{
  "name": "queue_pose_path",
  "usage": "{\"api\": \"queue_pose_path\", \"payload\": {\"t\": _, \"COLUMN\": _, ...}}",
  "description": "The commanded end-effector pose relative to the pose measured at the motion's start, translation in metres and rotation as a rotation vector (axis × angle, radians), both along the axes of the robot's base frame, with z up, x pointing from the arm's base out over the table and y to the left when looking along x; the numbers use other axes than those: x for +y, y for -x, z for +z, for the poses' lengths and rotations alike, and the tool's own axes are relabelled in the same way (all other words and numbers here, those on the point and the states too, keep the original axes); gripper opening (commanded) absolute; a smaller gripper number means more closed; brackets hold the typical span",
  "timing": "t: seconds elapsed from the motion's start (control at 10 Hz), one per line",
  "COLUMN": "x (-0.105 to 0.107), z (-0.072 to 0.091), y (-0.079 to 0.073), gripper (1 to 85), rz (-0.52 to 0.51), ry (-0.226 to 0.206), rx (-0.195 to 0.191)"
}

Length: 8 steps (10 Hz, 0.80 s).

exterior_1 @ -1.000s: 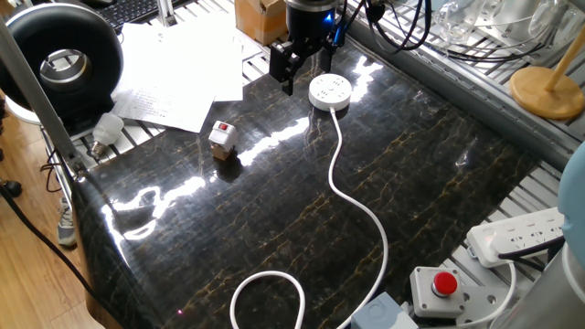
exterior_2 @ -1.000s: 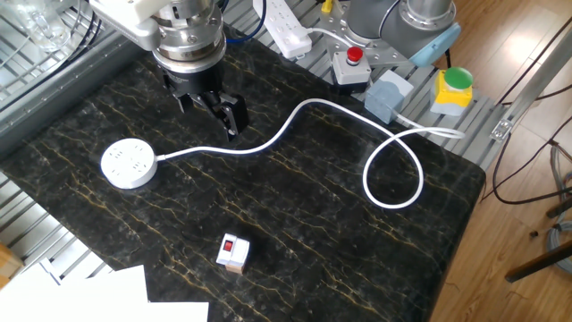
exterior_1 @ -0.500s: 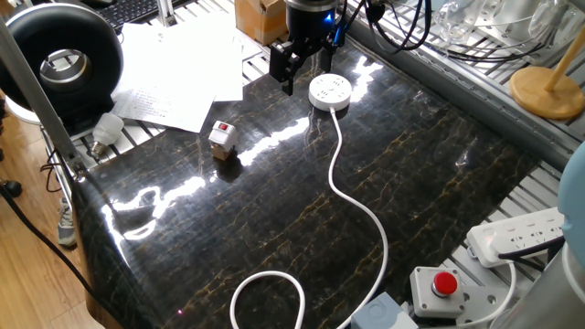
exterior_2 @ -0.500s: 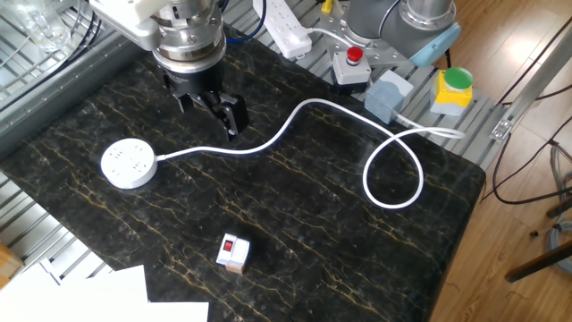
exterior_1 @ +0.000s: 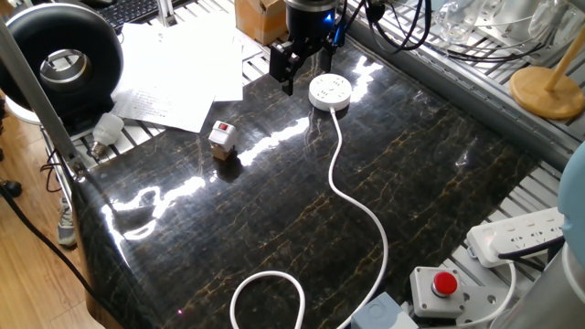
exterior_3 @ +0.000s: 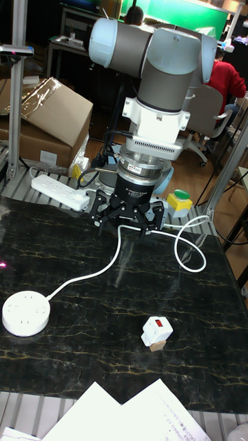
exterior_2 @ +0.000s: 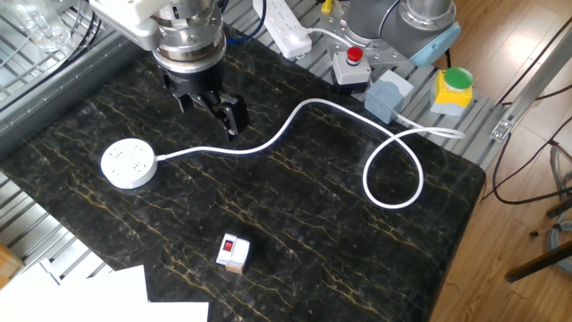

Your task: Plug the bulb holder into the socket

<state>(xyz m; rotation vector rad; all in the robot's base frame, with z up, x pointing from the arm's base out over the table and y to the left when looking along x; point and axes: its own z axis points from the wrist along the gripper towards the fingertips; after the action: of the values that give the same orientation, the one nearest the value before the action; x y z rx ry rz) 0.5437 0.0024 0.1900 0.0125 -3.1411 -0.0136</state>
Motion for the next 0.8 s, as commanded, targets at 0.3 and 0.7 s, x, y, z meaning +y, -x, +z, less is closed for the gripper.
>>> {"api": "queue_pose_path", "payload": {"t": 0.3, "x": -0.0095, "z": 0.0046, "y": -0.0547, "gripper": 1.0, "rz": -0.136, "ry": 0.049, "rx": -0.216}}
{"api": "queue_pose_path", "payload": {"t": 0.7, "x": -0.0105, "z": 0.0052, "y": -0.054, "gripper": 1.0, "rz": -0.132, "ry": 0.053, "rx": -0.21}}
